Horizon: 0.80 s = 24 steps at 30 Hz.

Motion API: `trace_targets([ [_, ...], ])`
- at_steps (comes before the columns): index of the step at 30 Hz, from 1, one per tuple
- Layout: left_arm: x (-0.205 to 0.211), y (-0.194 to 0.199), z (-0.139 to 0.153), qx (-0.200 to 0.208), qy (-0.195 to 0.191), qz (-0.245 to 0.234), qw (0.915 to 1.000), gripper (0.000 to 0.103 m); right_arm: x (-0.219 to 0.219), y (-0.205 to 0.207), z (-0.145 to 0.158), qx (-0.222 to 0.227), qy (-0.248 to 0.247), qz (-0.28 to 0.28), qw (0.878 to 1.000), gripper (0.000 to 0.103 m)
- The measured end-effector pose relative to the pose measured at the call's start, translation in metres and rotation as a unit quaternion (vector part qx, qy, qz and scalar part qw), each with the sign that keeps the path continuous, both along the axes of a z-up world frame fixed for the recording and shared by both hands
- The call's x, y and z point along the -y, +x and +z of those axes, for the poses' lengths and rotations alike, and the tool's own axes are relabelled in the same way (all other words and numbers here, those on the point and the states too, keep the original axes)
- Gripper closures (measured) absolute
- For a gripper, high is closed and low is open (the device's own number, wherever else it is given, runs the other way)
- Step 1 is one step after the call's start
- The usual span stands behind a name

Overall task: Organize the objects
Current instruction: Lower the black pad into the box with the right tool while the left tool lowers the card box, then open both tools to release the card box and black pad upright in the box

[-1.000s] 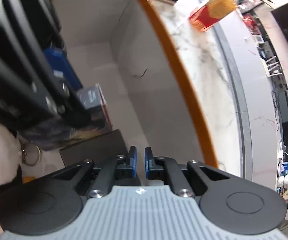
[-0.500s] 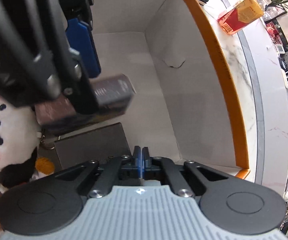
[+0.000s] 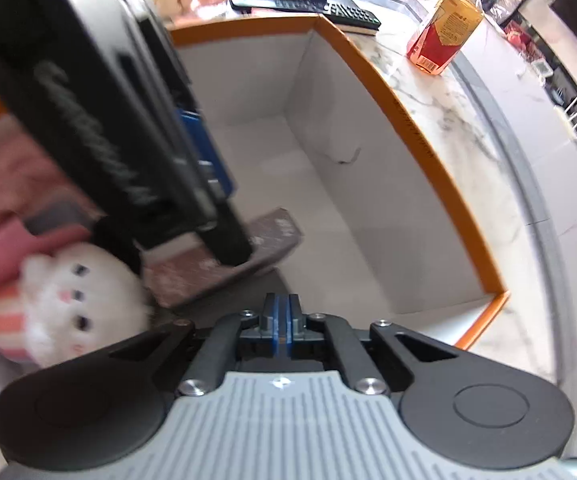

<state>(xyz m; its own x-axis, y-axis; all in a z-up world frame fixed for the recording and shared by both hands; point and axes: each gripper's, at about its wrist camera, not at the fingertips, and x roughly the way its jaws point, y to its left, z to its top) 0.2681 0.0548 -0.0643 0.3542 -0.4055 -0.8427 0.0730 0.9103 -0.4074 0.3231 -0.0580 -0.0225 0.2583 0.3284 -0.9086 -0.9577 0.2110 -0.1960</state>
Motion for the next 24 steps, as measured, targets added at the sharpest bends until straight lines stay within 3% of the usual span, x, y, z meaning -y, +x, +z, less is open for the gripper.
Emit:
trace_targets([
  [4, 0.005, 0.000, -0.002, 0.001, 0.021, -0.008, 0.9997, 0.089, -0.002, -0.002, 0.002, -0.007, 0.020, -0.005, 1.000, 0.100],
  [9, 0.004, -0.004, 0.002, 0.012, 0.048, -0.009, 0.9987, 0.090, -0.009, -0.001, 0.012, -0.013, 0.040, -0.003, 0.999, 0.101],
  [13, 0.010, -0.007, 0.006, 0.019, 0.104, -0.018, 0.9942, 0.093, -0.020, -0.001, 0.017, -0.015, 0.046, 0.006, 0.999, 0.101],
  [22, 0.011, -0.003, 0.007, 0.016, 0.128, -0.026, 0.9913, 0.091, -0.031, 0.009, 0.021, -0.001, 0.019, -0.003, 1.000, 0.101],
  [24, 0.019, 0.000, 0.003, 0.002, 0.145, -0.035, 0.9888, 0.084, -0.027, 0.016, 0.025, 0.003, 0.010, -0.018, 1.000, 0.099],
])
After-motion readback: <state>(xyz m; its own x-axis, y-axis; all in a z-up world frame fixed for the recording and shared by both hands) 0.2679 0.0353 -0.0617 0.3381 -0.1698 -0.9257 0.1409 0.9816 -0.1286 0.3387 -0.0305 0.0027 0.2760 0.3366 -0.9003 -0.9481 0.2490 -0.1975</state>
